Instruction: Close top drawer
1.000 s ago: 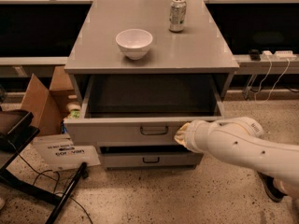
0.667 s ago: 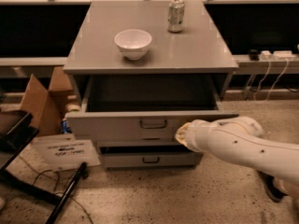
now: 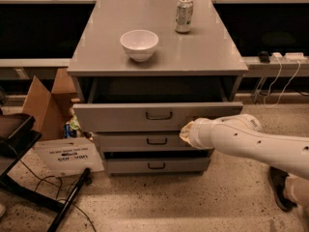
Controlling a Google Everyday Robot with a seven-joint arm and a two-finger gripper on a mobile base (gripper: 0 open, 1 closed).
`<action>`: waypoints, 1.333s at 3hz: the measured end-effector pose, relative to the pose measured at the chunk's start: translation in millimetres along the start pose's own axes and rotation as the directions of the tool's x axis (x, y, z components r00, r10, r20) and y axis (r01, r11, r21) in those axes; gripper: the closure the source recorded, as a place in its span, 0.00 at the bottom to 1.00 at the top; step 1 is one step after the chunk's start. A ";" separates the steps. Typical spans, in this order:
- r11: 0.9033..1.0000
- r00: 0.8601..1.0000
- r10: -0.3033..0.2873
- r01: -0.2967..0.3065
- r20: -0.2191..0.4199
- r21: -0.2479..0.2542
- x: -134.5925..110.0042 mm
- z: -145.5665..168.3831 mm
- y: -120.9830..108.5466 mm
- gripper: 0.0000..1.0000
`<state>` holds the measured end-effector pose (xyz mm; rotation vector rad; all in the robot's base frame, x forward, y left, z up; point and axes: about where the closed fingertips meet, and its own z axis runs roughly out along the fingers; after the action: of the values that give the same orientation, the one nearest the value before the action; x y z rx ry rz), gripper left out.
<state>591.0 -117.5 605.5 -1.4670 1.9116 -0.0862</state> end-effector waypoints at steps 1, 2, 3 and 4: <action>1.000 1.000 -0.004 0.004 0.003 -0.005 3.4 25.7 -18.2 1.00; 1.000 1.000 0.010 -0.010 0.020 0.013 2.8 41.0 -38.1 0.81; 1.000 1.000 0.010 -0.010 0.020 0.013 2.8 41.0 -38.1 0.50; 1.000 1.000 0.010 -0.010 0.020 0.013 2.8 41.0 -38.1 0.26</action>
Offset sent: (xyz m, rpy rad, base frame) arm 0.0227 -0.0001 -0.0097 0.0008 0.0014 0.0051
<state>645.1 -118.7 591.0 -1.4446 1.8986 -0.0784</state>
